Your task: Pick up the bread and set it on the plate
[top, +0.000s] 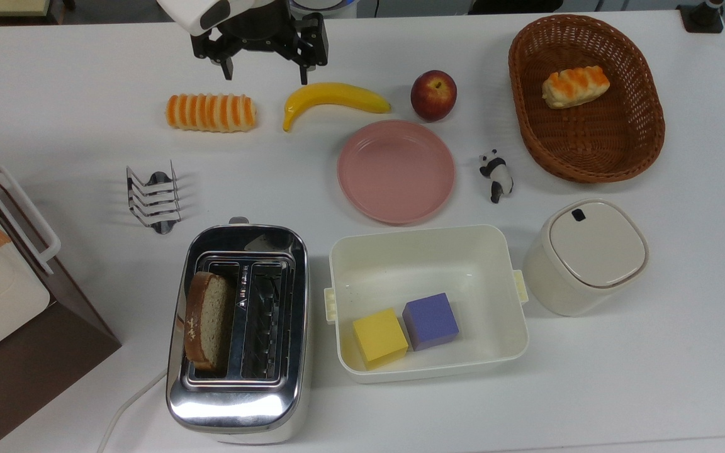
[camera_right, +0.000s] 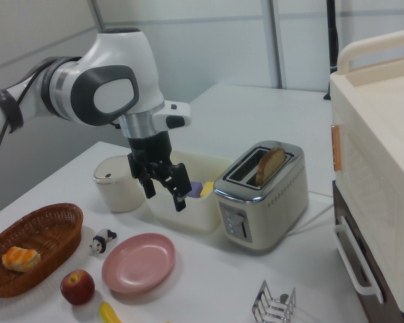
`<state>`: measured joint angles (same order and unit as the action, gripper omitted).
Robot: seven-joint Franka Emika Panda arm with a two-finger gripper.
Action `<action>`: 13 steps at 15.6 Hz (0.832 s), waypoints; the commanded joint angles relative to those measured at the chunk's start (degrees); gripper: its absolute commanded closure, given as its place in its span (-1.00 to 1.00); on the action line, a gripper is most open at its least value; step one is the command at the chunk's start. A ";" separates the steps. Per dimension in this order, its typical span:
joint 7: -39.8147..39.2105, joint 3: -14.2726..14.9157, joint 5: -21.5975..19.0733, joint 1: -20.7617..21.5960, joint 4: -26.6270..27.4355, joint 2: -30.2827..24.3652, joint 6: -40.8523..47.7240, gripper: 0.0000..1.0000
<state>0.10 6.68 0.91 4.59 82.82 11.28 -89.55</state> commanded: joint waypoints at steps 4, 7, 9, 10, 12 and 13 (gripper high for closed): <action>1.04 0.18 0.32 0.50 2.26 -1.17 -1.59 -1.00; 0.34 0.18 0.14 0.33 2.26 -1.17 -1.68 -1.00; -0.01 0.18 0.06 0.33 2.26 -1.08 -1.85 -1.00; -0.62 0.18 0.06 0.41 2.26 -0.99 -1.76 -1.00; -0.71 0.18 -0.21 0.41 2.26 -0.29 -1.85 -1.00; -0.80 0.18 -0.30 0.41 2.17 -0.20 -1.94 -1.00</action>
<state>0.07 6.67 0.90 4.63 83.35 11.44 -89.56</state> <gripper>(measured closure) 0.000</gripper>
